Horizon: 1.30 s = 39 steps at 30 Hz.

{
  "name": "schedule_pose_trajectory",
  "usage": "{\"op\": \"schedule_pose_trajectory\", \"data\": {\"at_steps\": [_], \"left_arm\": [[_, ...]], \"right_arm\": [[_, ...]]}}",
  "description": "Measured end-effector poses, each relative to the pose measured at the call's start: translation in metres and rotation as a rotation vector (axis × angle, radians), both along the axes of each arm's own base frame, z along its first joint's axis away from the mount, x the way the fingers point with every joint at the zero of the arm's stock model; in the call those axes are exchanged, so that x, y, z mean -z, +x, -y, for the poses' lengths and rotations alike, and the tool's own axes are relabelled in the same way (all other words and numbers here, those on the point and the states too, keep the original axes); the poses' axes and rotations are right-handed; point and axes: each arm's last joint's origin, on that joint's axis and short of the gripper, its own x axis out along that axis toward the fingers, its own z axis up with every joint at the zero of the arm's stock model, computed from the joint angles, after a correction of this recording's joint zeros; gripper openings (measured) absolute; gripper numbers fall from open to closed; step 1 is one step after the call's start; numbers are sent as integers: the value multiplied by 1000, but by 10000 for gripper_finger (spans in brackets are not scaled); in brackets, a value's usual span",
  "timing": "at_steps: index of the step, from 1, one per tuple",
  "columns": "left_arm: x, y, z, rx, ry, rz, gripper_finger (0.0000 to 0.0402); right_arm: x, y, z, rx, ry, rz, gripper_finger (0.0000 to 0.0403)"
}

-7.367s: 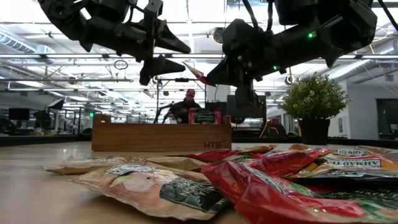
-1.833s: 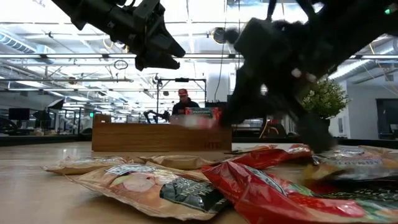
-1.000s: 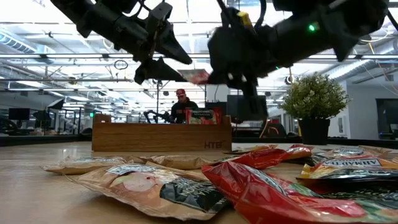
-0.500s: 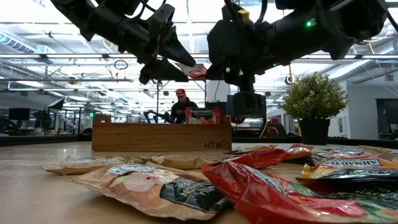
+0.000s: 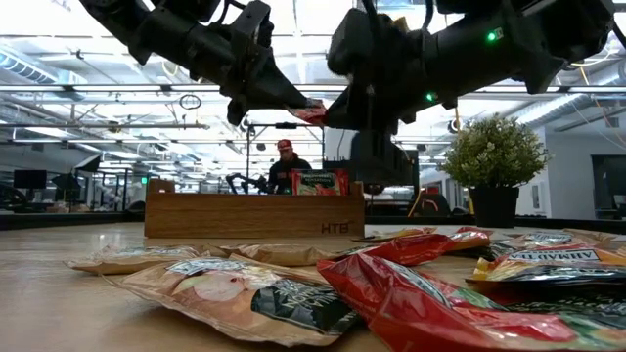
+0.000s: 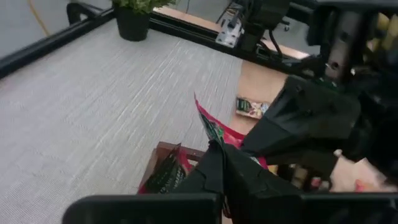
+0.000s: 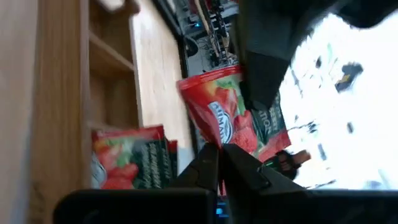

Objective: Pick & Place Tea
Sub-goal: Put the red tea bag into the right section of the wooden organizer

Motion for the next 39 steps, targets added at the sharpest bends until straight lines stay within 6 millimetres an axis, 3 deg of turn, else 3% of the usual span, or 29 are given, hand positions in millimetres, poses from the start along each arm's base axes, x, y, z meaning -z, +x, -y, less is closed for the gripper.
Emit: {"op": "schedule_pose_trajectory", "data": {"at_steps": [6,9,17,23,28,39], "left_arm": [[0,0,-2,2,172,-23,4],[0,0,-2,27,249,-37,3],[0,0,13,206,443,-47,2],[13,7,19,339,633,-78,2],[30,18,10,315,670,-93,1],[55,35,-1,315,642,-157,2]], "right_arm": [[6,-7,-17,-65,170,107,40],[8,-20,-19,-74,244,166,52],[-1,-92,17,-105,501,400,67],[-5,-125,39,-245,701,488,63],[-2,-137,46,-260,719,513,59],[0,-140,48,-259,705,506,59]]}}
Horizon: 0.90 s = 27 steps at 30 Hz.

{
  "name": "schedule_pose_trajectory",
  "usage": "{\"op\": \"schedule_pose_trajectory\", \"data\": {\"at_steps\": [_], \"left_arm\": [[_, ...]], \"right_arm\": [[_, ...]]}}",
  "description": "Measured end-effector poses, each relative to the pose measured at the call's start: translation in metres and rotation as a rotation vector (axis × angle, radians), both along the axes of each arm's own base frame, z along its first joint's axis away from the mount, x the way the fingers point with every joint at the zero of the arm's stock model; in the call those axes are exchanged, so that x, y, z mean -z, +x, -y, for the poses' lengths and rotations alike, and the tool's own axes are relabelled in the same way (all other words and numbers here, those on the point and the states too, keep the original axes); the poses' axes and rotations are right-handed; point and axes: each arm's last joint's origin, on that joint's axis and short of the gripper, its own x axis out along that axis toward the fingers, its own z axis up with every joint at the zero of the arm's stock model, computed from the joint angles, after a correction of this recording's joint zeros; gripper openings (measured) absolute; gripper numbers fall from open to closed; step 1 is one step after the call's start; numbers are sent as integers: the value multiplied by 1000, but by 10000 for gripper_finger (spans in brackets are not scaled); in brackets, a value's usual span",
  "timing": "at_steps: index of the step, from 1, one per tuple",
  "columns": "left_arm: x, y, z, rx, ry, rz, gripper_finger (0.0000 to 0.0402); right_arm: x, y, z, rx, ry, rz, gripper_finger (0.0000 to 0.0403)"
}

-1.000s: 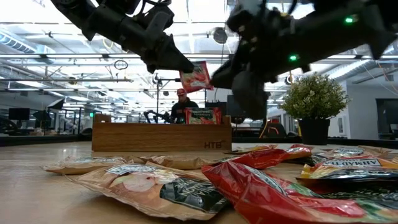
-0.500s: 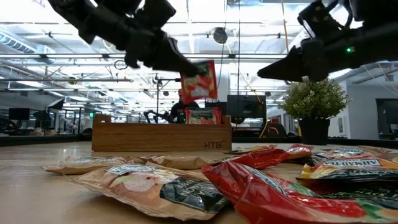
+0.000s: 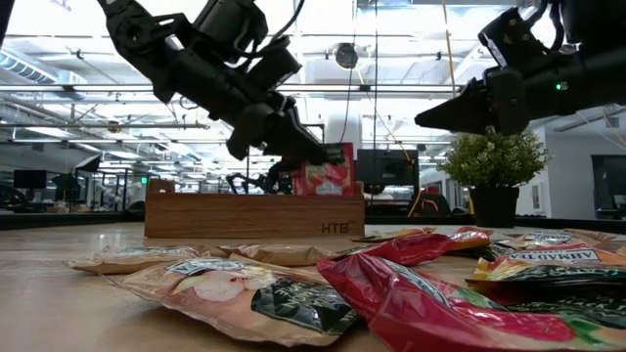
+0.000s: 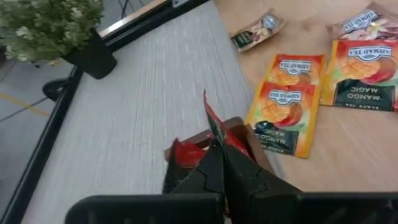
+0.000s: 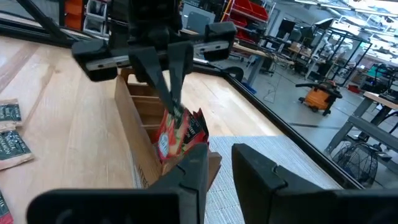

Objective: Pick & Place Tea
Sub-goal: Put the red tea bag into the right section of the wooden organizer

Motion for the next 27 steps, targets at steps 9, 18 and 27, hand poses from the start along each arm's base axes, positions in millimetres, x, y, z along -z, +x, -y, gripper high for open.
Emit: {"op": "schedule_pose_trajectory", "data": {"at_steps": [9,18,27], "left_arm": [[5,-3,0,-18,-33,-56,2],[4,-3,-4,-65,-95,-40,25],[4,-2,-4,-89,-139,-32,31]], "right_arm": [[1,0,0,0,-14,-15,59],[1,0,0,0,-16,-19,59],[3,0,0,0,-18,-31,59]]}}
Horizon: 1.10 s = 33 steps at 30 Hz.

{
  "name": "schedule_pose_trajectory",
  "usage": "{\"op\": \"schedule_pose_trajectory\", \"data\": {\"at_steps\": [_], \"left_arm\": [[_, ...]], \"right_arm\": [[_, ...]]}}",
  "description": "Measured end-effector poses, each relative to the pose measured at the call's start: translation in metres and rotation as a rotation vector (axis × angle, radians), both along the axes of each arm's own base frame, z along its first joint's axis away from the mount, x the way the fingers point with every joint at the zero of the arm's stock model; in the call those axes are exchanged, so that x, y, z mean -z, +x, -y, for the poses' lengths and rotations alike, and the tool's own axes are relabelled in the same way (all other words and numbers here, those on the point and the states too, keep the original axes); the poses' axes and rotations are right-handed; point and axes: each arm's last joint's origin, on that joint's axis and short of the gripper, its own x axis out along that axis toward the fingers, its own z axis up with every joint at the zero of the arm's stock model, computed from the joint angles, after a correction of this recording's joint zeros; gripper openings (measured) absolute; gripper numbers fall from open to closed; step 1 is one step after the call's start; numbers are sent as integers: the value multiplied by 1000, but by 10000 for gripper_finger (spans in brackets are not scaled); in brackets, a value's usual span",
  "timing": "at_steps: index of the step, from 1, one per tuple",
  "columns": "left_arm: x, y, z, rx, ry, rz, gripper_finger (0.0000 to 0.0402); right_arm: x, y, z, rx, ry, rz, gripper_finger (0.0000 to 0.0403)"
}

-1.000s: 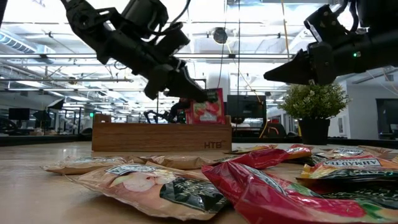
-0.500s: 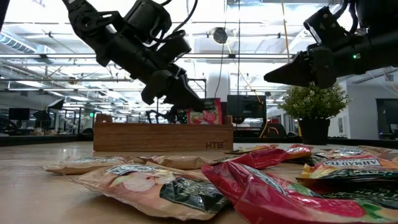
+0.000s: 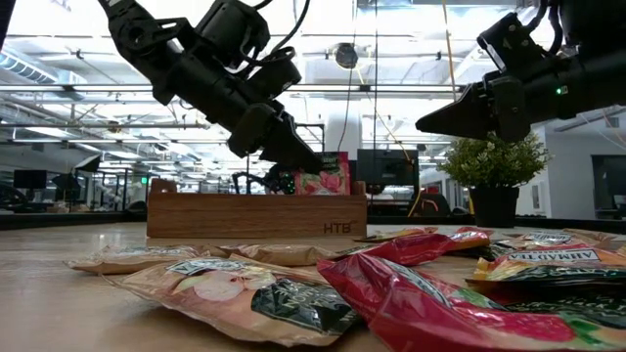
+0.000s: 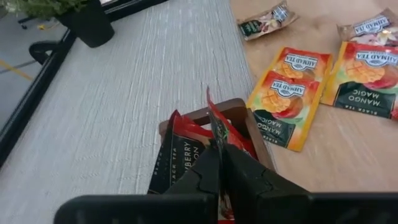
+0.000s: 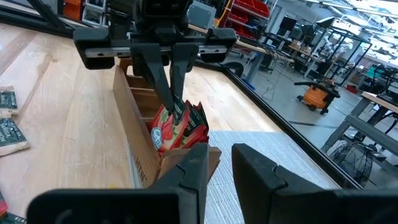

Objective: Pick & Place Tea
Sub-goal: Put the red tea bag into the right section of the wooden organizer

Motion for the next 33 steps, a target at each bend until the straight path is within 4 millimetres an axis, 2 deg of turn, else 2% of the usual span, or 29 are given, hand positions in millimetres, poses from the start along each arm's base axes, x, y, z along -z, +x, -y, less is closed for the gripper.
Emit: {"op": "schedule_pose_trajectory", "data": {"at_steps": [4,10,16,22,27,30,33], "left_arm": [[-1,0,0,-27,-23,10,59],[-2,1,-1,-43,-40,26,128],[-8,0,-2,-62,15,45,179],[-36,-6,-3,-109,39,150,199],[-74,-22,-1,-115,10,251,200],[-97,-39,2,-67,-5,296,200],[-108,-59,4,-24,-21,339,200]], "right_arm": [[0,0,0,0,0,0,59],[0,0,0,1,7,3,59],[0,0,0,1,6,2,59],[0,0,0,1,6,2,59],[-5,3,5,22,20,46,59],[-14,16,8,-69,14,48,59],[-33,47,8,-217,25,-60,48]]}}
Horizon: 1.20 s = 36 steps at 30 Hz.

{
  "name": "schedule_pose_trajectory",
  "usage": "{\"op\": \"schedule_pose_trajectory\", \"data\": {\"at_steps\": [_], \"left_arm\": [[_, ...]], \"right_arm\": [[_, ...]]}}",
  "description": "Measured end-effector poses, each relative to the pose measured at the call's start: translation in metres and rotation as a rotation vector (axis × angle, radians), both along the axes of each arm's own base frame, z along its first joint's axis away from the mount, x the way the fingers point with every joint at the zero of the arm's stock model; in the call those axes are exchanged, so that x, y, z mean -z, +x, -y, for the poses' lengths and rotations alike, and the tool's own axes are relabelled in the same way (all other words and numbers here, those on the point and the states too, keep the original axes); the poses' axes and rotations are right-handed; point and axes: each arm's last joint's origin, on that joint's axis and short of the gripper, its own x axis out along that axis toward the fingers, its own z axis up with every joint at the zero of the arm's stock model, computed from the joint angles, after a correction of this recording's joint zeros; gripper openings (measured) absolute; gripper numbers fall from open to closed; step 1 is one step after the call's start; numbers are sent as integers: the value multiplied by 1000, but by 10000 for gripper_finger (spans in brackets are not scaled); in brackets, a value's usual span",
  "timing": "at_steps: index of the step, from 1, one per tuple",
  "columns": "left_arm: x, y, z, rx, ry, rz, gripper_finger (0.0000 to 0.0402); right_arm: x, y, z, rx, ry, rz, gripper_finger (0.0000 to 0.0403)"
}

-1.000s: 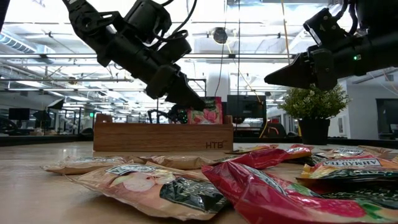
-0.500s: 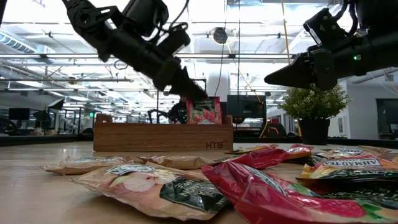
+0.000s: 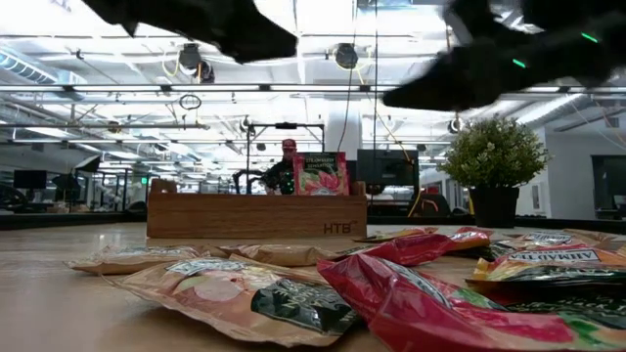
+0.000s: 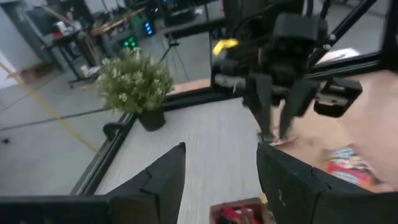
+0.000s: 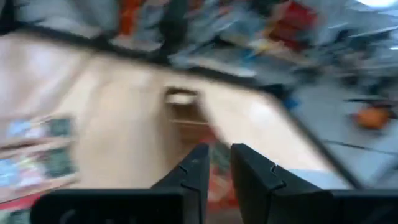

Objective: Pick & Place Tea
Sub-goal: Put the red tea bag into the right section of the wooden organizer

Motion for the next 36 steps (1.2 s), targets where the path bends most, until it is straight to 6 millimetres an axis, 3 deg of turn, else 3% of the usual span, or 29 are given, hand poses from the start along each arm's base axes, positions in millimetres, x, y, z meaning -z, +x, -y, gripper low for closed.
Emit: {"op": "schedule_pose_trajectory", "data": {"at_steps": [4,9,15,24,36], "left_arm": [[-2,-28,-2,-26,-19,76,200],[12,-55,-2,-44,-67,171,200],[32,-71,-1,-46,-96,223,200],[47,-77,-1,-57,-102,191,200],[48,-77,-2,-75,-73,177,200]], "right_arm": [[-30,48,7,-106,-34,-383,7],[-48,92,19,-112,-102,-613,1],[-27,125,21,-186,-112,-785,0],[4,142,40,-151,-103,-870,0],[-1,136,43,-126,-131,-916,0]]}}
